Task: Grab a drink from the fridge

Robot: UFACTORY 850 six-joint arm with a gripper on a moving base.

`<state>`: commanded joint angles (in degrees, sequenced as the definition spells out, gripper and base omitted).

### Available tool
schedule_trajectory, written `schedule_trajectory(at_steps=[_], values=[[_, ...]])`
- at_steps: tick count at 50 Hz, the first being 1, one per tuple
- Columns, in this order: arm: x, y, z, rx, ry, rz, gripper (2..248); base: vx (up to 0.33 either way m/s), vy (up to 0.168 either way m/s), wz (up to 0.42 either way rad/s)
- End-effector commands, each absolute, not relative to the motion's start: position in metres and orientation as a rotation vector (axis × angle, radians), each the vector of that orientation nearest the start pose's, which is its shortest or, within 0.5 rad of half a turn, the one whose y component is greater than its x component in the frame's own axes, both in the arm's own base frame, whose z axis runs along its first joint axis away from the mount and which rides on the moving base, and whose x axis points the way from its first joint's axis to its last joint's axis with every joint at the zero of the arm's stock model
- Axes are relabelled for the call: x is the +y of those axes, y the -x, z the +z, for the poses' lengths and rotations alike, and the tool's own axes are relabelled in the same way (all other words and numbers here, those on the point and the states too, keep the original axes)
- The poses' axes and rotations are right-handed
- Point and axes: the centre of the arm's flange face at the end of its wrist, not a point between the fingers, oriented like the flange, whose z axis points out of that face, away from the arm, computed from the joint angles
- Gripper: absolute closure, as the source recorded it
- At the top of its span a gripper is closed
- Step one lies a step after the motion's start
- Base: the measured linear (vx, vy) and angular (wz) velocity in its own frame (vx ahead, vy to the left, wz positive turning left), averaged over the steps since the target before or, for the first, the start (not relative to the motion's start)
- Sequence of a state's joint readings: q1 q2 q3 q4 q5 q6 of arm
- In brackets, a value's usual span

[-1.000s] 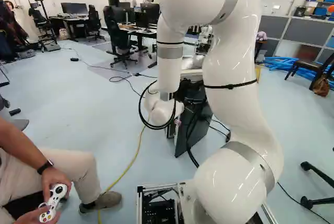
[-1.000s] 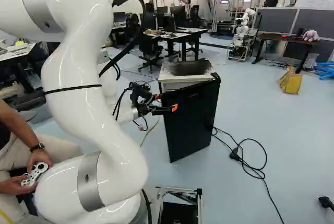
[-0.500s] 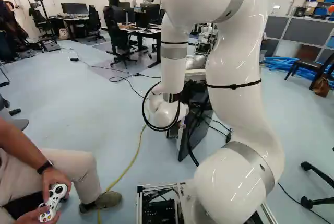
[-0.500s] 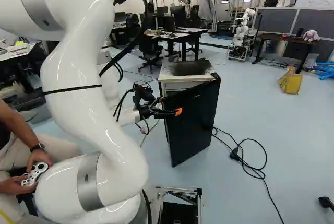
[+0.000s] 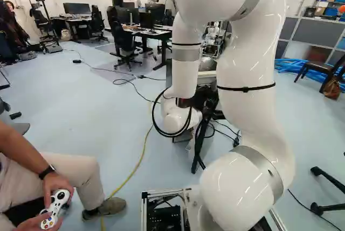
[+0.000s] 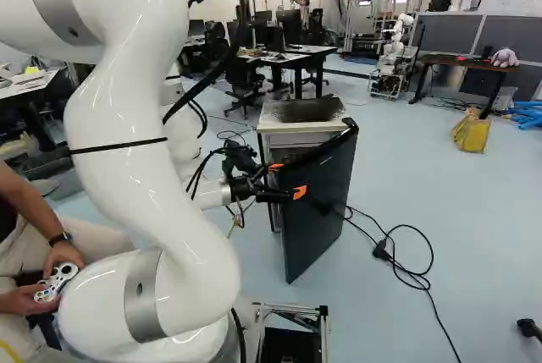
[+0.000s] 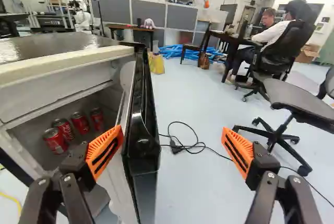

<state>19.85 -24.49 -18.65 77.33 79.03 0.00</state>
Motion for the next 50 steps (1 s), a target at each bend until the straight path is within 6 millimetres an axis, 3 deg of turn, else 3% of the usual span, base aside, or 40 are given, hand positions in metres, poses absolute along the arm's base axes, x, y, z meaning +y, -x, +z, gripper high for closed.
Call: schedule_trajectory(at_steps=[32, 50], values=[[-0.025, -0.270, 0.262, -1.040, -1.662, 1.233, 3, 0.000, 0.000, 0.000], [-0.052, -0.271, 0.263, -1.147, -1.548, 1.150, 3, 0.000, 0.000, 0.000]])
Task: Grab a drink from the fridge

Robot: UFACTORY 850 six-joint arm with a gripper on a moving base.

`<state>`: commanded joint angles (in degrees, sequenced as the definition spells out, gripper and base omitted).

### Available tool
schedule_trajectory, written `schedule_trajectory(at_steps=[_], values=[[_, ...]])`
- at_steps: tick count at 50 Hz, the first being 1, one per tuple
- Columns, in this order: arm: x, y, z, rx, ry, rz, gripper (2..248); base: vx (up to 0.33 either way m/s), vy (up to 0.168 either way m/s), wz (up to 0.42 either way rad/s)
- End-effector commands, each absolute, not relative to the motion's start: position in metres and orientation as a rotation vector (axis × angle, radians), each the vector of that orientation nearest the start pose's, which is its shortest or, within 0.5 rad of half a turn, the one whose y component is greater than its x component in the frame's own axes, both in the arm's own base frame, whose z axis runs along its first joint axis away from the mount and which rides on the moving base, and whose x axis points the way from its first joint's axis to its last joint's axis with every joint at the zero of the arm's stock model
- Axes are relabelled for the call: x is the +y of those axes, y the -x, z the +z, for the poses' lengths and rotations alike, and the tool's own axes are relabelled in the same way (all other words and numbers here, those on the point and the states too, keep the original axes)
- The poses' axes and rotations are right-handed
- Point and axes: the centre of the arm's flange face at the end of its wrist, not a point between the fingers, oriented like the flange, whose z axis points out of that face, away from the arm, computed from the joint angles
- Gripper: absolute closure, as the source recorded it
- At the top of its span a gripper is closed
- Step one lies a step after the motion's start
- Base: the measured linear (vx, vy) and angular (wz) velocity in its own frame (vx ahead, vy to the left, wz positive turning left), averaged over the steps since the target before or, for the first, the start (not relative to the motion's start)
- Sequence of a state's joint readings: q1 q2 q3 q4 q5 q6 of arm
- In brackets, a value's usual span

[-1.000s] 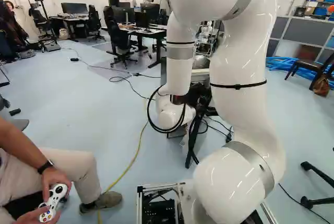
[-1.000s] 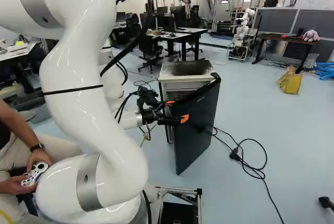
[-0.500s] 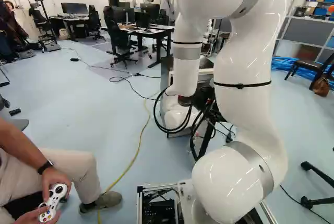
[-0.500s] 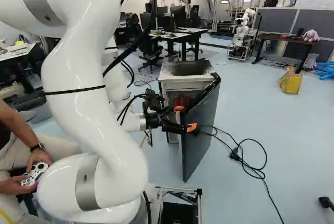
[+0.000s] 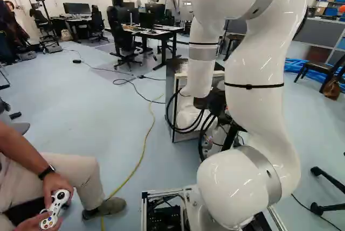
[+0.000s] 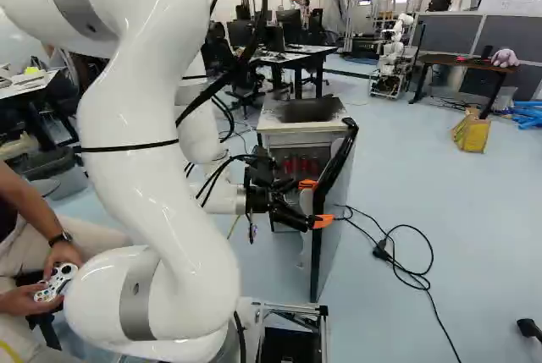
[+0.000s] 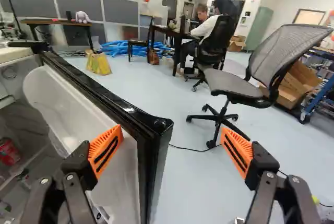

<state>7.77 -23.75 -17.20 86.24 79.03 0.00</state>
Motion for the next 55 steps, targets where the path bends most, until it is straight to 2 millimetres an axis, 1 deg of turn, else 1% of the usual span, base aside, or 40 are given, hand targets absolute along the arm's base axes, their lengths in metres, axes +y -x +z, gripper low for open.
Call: schedule_trajectory(at_steps=[13, 55], values=[[-0.074, -0.282, 0.263, -1.222, -1.472, 1.112, 3, 0.000, 0.000, 0.000], [-0.157, -0.333, 0.265, -1.426, -1.221, 1.044, 3, 0.000, 0.000, 0.000]])
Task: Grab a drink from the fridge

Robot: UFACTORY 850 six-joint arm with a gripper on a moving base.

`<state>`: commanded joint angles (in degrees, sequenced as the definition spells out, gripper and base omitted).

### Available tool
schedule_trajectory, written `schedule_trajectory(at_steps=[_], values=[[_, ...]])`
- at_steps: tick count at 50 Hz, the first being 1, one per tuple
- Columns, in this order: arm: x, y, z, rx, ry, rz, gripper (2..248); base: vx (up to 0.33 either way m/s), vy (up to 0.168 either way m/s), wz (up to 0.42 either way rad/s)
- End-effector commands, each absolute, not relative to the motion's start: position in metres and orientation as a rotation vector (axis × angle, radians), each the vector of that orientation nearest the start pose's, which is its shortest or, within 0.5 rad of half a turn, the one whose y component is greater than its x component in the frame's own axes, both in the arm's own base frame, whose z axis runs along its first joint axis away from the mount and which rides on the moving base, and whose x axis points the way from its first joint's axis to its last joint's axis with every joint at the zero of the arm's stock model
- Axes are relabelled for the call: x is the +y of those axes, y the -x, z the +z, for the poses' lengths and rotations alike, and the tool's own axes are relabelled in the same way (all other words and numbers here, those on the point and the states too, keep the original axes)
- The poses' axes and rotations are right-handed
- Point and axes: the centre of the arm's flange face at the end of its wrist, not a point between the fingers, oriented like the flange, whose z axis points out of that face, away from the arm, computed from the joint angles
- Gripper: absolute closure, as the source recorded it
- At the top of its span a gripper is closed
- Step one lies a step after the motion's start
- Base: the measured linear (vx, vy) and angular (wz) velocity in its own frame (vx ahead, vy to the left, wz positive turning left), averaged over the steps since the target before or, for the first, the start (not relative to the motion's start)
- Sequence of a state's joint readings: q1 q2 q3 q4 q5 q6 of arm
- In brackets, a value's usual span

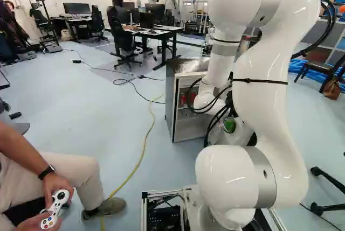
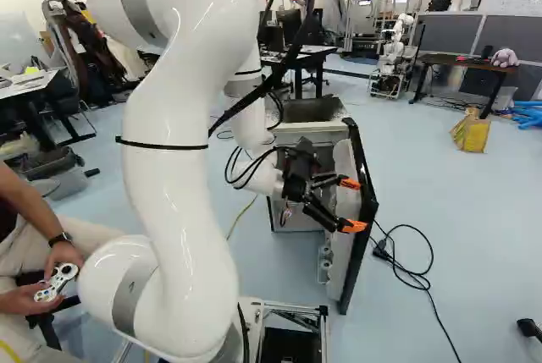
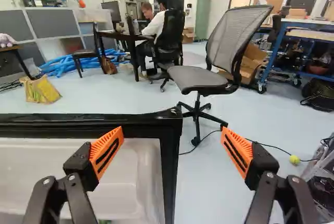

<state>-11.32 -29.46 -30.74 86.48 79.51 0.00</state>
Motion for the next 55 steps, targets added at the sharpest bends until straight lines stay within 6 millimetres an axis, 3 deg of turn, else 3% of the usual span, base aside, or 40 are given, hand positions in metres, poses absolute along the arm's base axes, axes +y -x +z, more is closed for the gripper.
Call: schedule_trajectory(at_steps=[55], values=[[-0.271, -0.379, 0.265, -1.597, -0.944, 1.003, 3, 0.000, 0.000, 0.000]])
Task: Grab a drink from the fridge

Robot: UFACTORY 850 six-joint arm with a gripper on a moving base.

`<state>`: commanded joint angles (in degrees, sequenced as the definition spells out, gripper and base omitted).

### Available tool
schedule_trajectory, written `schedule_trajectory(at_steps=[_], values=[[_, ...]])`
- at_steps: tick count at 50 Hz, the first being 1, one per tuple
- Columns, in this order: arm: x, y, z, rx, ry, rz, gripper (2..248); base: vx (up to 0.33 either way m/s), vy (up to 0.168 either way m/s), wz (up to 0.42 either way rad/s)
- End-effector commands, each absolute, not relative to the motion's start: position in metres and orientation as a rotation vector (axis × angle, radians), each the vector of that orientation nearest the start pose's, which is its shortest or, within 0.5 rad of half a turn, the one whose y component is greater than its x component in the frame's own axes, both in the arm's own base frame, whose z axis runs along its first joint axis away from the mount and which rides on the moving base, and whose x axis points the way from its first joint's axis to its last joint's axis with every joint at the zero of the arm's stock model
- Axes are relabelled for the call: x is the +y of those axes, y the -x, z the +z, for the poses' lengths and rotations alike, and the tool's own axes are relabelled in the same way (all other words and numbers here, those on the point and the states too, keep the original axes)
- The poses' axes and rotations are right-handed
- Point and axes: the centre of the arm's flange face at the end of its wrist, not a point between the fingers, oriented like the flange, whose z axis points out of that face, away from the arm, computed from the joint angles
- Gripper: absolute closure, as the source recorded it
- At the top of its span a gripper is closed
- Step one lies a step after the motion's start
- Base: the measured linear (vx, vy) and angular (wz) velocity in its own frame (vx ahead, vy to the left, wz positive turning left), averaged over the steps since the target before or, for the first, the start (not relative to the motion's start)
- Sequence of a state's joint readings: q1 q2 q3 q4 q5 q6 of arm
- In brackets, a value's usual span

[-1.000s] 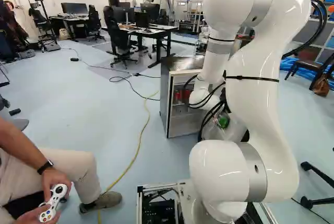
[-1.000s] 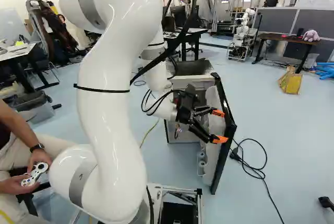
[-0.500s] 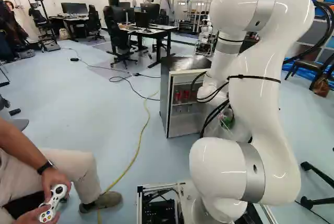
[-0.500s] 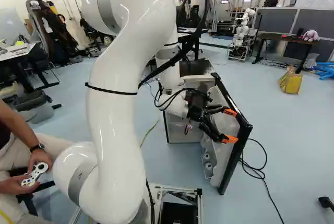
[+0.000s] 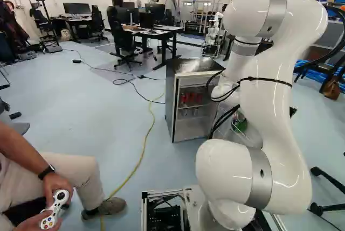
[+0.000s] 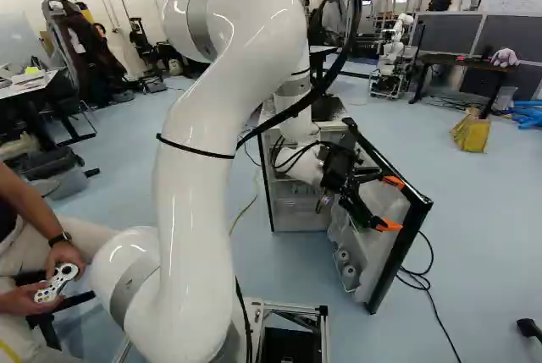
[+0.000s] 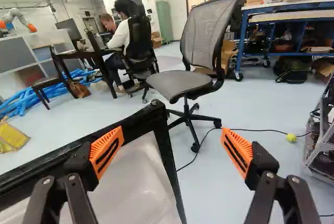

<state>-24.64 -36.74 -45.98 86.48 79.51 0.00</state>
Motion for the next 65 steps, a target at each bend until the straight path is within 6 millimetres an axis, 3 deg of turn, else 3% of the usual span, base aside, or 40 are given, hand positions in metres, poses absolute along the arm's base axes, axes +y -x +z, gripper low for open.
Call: schedule_trajectory(at_steps=[24, 65], values=[[-0.259, -0.365, 0.266, -1.539, -1.037, 1.037, 3, 0.000, 0.000, 0.000], [-0.192, -0.322, 0.275, -1.216, -1.516, 1.271, 3, 0.000, 0.000, 0.000]])
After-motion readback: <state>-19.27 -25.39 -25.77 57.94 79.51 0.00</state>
